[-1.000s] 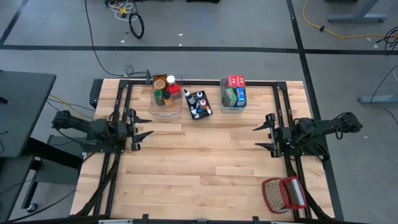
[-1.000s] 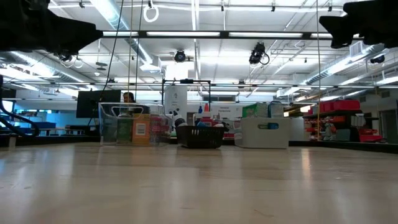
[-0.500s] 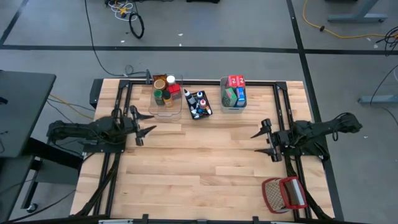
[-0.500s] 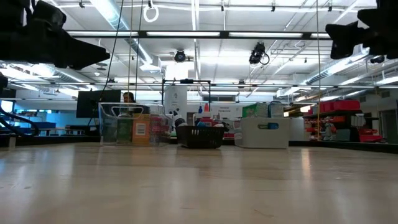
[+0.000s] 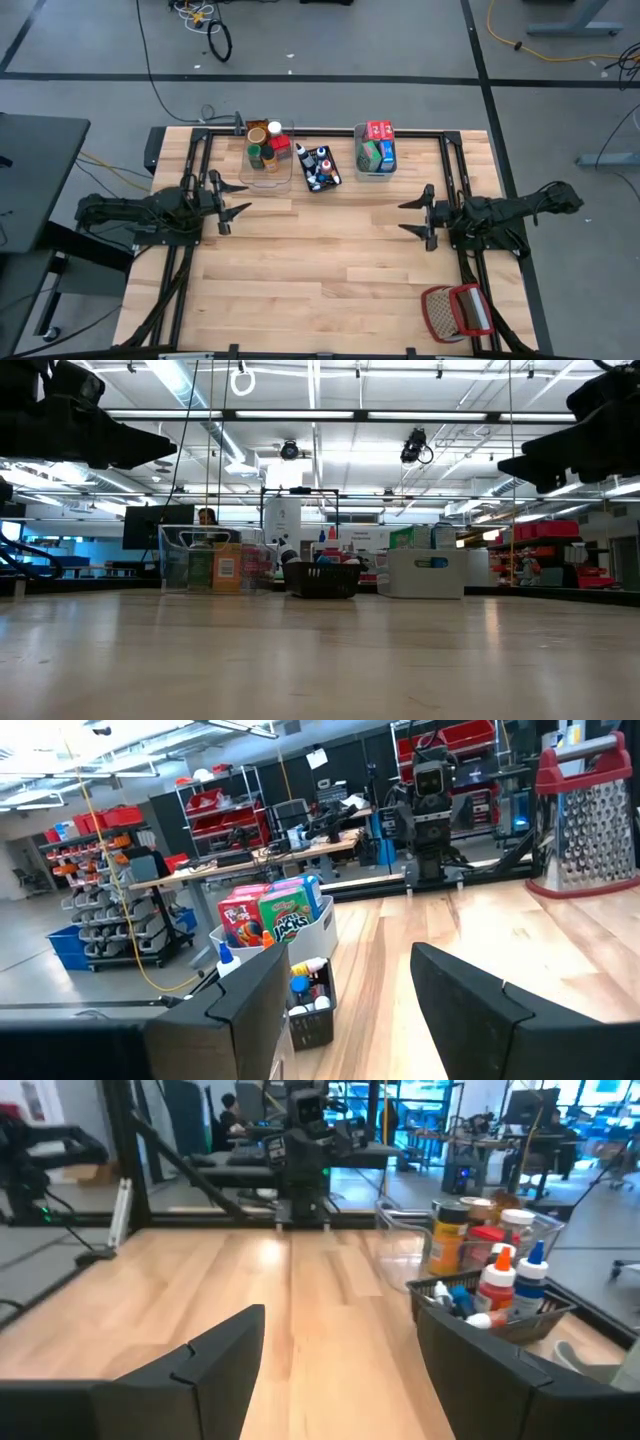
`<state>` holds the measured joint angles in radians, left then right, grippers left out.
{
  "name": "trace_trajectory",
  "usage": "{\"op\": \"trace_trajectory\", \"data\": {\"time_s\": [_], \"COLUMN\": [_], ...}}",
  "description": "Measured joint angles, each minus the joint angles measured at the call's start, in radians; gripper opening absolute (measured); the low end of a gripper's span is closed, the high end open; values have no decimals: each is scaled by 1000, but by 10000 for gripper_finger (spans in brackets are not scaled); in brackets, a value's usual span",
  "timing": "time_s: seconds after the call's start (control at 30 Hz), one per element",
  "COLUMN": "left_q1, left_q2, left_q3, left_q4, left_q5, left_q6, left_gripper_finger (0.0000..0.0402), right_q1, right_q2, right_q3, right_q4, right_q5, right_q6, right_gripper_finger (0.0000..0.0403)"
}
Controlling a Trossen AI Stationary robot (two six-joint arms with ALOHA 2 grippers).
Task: Pick & Place Kitchen Items
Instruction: Return to Home Position
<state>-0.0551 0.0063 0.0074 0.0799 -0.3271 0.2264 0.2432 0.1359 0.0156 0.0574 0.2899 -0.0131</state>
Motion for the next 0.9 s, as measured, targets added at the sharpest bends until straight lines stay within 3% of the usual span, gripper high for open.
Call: {"op": "trace_trajectory", "data": {"time_s": [0.9], "left_q1": [0], "left_q2": [0], "left_q3": [-1], "left_q4": [0], "left_q5": [0], "left_q6": [7], "left_gripper_finger": [222], "right_q1": [0], "right_q2": [2], "right_q3": [1], "right_q4": [-6], "right_q5": [-18], "right_q6": [-7], "right_gripper_finger": [274]}}
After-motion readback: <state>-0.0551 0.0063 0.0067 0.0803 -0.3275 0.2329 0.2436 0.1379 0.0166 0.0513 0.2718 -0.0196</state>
